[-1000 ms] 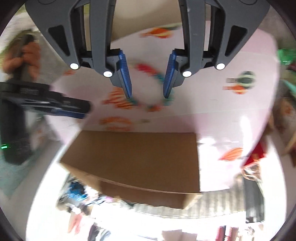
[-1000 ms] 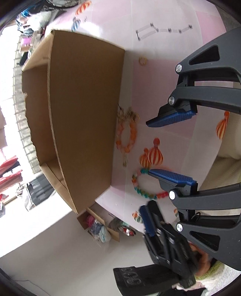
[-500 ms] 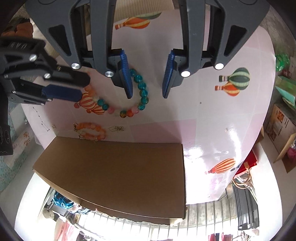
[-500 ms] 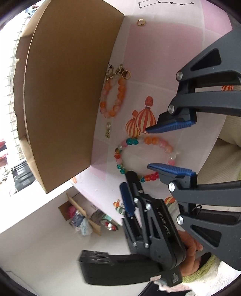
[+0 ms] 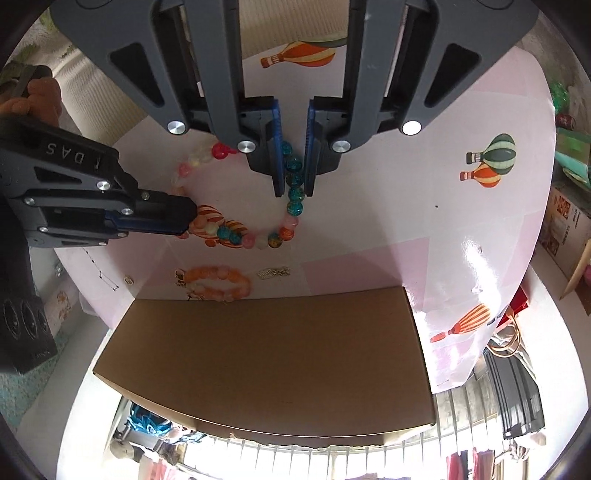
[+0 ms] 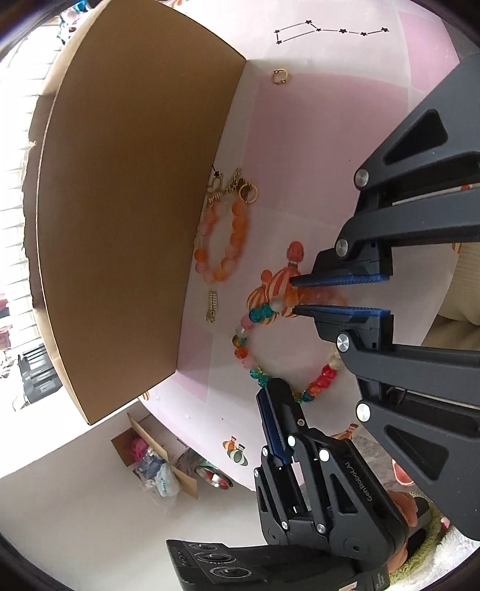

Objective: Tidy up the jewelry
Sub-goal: 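Lift the bead bracelet with the left tool and carry it over the box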

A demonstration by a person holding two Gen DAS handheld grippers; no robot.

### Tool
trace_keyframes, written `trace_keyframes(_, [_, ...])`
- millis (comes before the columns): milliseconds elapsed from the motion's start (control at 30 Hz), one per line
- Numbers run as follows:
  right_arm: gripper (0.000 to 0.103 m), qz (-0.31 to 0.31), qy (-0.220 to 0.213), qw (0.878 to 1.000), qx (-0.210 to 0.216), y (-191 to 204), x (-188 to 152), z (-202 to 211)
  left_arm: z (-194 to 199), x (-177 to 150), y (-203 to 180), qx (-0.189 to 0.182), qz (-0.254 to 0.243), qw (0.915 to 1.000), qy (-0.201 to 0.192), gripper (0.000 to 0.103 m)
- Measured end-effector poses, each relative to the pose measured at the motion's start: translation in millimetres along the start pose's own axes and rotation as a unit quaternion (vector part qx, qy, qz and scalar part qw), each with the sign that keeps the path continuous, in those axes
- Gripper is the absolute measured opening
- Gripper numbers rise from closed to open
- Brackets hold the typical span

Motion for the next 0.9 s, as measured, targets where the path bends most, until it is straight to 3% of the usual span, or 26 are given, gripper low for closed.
trace_keyframes(100, [0.011, 0.002, 0.0, 1.0, 0.001, 2.1, -1.3, -1.2, -0.5, 2.2, 3.4, 0.007, -0.001, 1.0, 0.003, 0.023])
trace_keyframes(300, [0.011, 0.011, -0.005, 1.0, -0.001, 1.6, -1.3, 0.0, -6.8, 8.2, 5.3, 0.033, -0.019, 0.9992, 0.01, 0.024])
trace_keyframes(367, [0.011, 0.019, -0.01, 1.0, -0.004, 3.2, -1.2, -0.7, -7.2, 9.5, 4.5, 0.041, -0.025, 0.9988, 0.01, 0.02])
trace_keyframes(433, [0.011, 0.024, -0.014, 1.0, -0.006, 4.7, -0.4, -2.0, -6.7, 10.7, 4.0, 0.042, -0.027, 0.9988, 0.006, 0.009])
trace_keyframes(633, [0.01, 0.002, -0.01, 1.0, 0.01, 1.0, 2.7, 0.9, 1.5, 14.1, 4.2, 0.04, -0.012, 0.9991, 0.002, 0.008])
trace_keyframes(900, [0.01, -0.01, -0.04, 0.999, 0.034, 3.6, 10.0, 32.5, 45.2, 21.7, 6.0, 0.027, 0.008, 0.999, -0.033, 0.008])
Point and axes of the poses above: each gripper's, at about its wrist camera, not at the fingertips, and z roughly against the way its jaws point, y to its left, x to its top, the point moved 10 cm from there along -z, roughly the way its jaws point, and after that the axes turned 15 degrees about -z, right-handed, at the moved point
